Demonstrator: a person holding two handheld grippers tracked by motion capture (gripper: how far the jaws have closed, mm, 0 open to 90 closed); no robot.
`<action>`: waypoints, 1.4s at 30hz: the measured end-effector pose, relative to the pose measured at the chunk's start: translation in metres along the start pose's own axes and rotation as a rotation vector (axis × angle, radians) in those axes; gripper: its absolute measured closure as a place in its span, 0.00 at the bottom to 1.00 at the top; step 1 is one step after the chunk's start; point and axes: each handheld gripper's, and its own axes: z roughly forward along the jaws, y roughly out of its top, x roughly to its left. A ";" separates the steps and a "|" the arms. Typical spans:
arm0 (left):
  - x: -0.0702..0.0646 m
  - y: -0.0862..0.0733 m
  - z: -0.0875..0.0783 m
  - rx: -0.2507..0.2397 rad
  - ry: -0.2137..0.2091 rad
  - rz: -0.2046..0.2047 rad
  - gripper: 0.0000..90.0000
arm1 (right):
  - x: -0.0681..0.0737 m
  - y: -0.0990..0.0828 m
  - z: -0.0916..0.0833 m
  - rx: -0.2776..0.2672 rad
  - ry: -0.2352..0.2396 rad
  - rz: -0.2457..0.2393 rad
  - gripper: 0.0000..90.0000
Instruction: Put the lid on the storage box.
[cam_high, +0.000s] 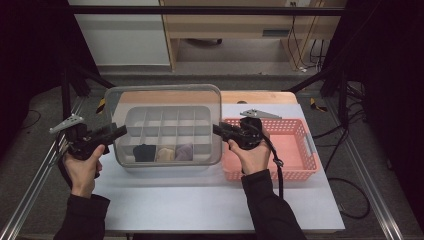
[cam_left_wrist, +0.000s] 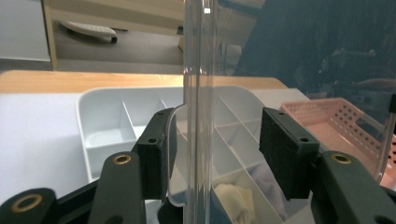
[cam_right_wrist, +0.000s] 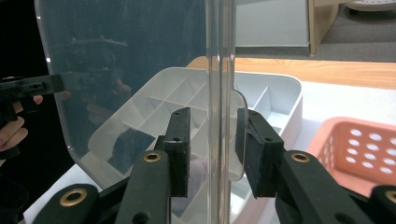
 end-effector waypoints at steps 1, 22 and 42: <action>0.002 0.002 0.000 -0.006 0.003 -0.001 0.51 | 0.001 0.001 0.003 0.005 0.000 0.002 0.73; 0.036 0.006 0.018 0.007 0.019 -0.052 0.50 | -0.003 0.006 0.041 0.053 -0.017 0.048 0.73; 0.044 0.002 0.025 0.036 0.029 -0.068 0.48 | -0.005 0.005 0.051 0.057 -0.028 0.067 0.73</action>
